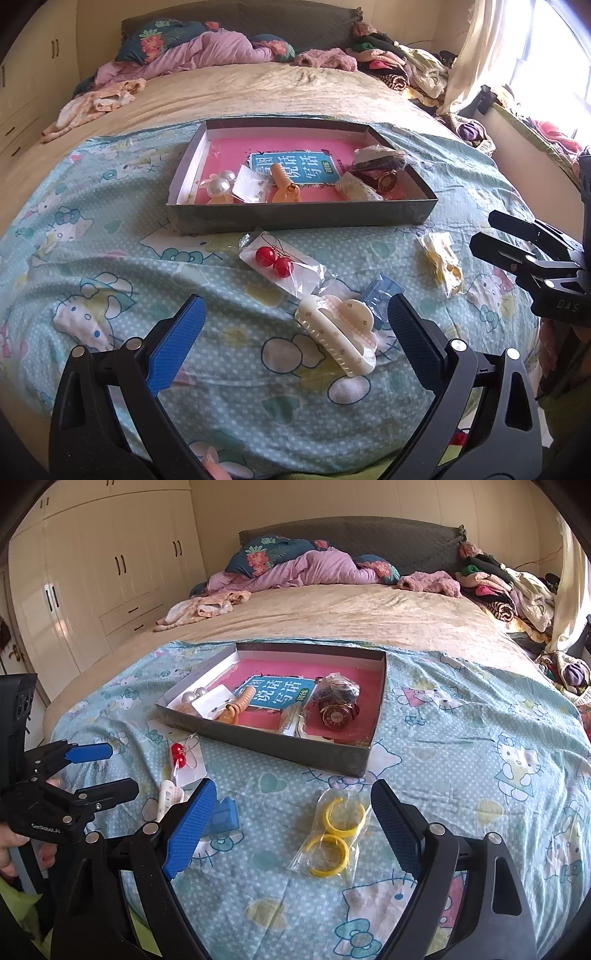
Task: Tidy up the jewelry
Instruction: 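Grasp the cream claw clip with the left tool while the right tool grasps the yellow bangle bag, then carry the claw clip and the bangle bag over the box, then lower the claw clip and bangle bag into the box and open both tools, then grasp the blue plastic case with the right tool while the left tool approaches the red earring bag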
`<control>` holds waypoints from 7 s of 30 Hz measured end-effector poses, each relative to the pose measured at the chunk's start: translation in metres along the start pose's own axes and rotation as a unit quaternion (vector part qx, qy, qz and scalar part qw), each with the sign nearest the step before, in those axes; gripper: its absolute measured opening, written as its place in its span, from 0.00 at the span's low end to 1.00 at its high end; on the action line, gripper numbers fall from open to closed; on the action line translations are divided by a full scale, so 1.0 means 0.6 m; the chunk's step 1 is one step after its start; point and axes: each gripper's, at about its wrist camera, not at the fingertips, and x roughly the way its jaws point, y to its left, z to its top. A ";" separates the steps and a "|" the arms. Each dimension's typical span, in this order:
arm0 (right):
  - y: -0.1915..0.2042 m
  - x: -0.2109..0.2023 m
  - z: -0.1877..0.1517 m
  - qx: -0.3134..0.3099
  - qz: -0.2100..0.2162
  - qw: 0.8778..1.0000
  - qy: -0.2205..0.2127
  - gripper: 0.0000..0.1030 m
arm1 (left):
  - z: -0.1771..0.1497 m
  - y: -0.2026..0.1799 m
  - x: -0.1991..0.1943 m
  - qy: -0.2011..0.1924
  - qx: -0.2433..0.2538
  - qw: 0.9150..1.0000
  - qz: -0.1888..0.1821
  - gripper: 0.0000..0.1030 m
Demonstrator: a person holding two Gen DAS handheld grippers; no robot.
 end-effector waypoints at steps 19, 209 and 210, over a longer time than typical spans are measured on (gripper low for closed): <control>-0.044 0.048 -0.053 0.026 -0.025 0.998 0.047 0.82 | -0.042 -0.033 0.049 0.056 0.015 0.998 -0.029 0.90; 0.112 0.148 -0.047 -0.078 0.066 0.990 0.094 0.69 | 0.031 0.052 0.097 0.051 -0.014 0.999 0.007 0.87; 0.111 0.148 -0.047 -0.081 0.067 0.990 0.092 0.58 | 0.032 0.051 0.101 0.053 -0.012 0.998 0.007 0.87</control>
